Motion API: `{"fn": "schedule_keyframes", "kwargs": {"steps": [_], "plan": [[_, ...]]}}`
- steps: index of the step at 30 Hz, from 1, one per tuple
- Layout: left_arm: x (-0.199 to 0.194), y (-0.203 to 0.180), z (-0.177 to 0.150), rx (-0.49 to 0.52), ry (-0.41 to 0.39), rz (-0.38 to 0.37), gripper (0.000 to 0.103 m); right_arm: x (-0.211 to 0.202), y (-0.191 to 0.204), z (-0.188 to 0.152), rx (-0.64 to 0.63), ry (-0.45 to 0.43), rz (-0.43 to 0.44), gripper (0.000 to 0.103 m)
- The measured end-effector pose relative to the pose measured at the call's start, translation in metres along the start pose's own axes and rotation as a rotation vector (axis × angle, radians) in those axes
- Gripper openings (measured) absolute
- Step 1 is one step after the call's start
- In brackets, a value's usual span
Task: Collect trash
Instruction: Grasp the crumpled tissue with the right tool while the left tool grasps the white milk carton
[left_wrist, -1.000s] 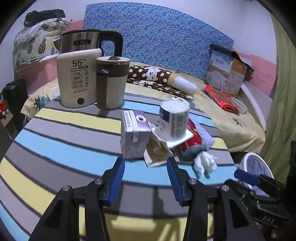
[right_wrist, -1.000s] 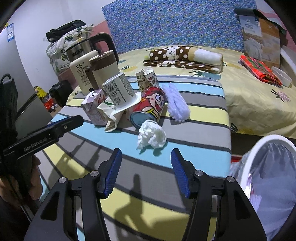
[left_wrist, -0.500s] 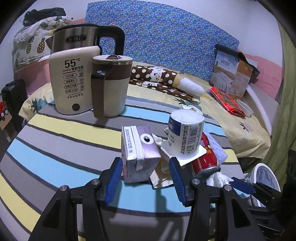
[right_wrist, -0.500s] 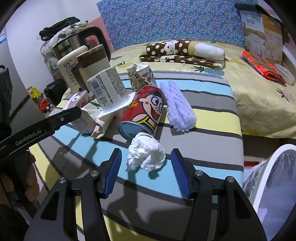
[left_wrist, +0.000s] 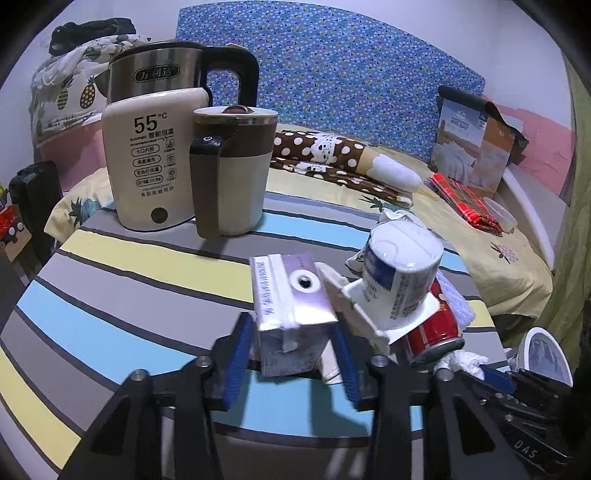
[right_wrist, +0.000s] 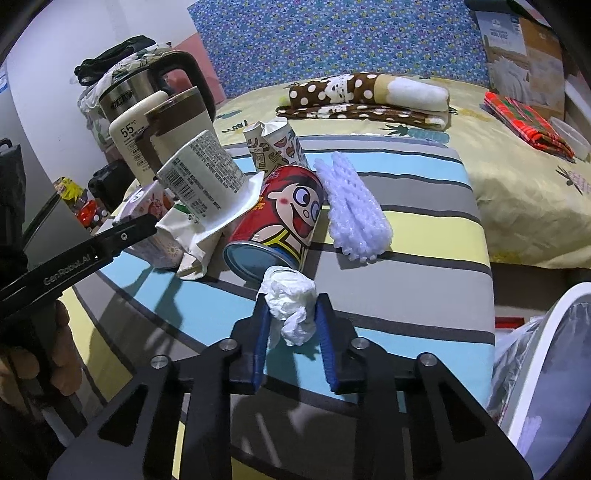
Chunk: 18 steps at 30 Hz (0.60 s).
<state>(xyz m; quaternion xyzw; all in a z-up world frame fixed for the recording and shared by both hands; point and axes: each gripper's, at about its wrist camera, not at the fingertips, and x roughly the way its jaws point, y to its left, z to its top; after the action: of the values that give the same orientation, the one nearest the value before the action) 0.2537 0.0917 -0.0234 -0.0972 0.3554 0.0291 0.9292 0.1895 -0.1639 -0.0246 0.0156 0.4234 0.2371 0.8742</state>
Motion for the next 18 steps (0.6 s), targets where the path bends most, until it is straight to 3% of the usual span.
{"fn": "schedule_keyframes", "kwargs": {"steps": [18], "plan": [[-0.043,-0.008,-0.022,0.034,-0.028,-0.016,0.037,-0.025,0.001,-0.012,0.016,-0.037,0.014,0.021]]}}
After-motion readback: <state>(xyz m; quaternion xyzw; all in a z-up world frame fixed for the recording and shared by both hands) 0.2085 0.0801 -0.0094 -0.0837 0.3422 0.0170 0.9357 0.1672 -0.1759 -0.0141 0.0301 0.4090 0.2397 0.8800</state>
